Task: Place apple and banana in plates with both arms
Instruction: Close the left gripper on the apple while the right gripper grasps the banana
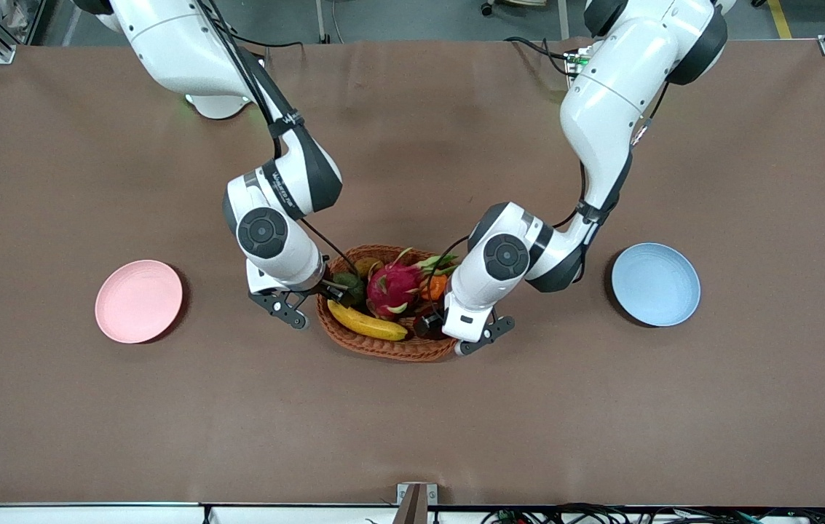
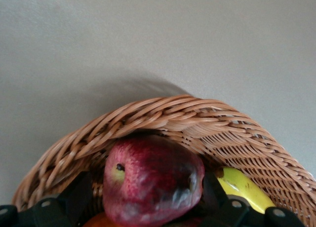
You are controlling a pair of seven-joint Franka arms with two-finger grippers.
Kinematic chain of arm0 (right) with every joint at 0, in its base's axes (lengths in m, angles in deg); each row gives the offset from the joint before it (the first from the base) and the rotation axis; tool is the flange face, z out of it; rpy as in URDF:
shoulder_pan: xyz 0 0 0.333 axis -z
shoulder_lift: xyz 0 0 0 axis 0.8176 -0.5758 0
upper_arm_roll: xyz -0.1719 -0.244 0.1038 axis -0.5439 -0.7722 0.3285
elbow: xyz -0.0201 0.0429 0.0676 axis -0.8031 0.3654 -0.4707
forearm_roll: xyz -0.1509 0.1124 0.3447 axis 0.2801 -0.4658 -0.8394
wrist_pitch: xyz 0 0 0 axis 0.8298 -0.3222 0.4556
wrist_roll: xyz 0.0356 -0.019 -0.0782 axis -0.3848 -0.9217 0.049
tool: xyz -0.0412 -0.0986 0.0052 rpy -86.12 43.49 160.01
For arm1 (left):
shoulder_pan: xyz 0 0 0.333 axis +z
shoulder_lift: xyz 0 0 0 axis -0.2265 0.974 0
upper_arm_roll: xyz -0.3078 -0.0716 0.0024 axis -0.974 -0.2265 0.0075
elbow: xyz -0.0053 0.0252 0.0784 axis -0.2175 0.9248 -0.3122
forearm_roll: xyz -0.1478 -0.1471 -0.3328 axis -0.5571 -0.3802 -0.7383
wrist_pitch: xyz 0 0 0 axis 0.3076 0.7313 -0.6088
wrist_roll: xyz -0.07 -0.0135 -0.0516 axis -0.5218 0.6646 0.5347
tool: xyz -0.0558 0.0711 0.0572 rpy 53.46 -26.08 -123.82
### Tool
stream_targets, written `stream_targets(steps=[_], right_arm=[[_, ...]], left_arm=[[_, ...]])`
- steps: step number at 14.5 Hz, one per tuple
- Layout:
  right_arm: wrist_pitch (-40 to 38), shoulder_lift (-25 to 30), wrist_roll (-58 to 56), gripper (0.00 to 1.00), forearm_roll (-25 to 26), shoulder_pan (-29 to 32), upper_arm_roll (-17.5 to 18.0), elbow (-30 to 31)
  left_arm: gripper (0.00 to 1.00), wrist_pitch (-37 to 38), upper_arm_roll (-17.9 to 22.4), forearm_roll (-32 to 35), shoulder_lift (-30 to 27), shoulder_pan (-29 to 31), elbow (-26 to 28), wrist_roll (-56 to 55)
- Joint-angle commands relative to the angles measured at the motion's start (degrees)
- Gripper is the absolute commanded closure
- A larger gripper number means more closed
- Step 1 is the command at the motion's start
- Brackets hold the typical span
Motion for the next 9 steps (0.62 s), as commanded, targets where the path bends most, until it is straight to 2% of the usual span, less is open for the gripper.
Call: stream_targets(steps=[1,4,5,7,9], right_arm=[[1.4,-0.1,0.7,0.21,-0.8,-1.2,-0.5,0.9],[1.9,-0.1,0.7,0.42,-0.8,-2.1,-0.5,0.9],[1.9,-0.1,0.7,0.46,-0.8,-2.1,-0.5,0.9],[1.8,-0.1,0.7,0.49,-0.8,-2.1,-0.5,0.9],[1.5,-0.1,0.7,0.53,-0.8,-2.1,-0.5,0.9]], left_arm=[[0.00,-0.8,0.8,-0.6,1.5,-1.5,-1.8,-0.8],[0.01,-0.8,0.8,-0.4,2.1,-2.2,-1.7,-0.8],[0.10,-0.8,0.9,-0.3,2.1,-2.3,-1.6,-0.8],[0.36,-0.7,1.0,-0.1,2.0,-2.4,-1.4,-1.4],[0.52,-0.4,1.1,-0.1,1.5,-2.4,-1.4,-1.8]])
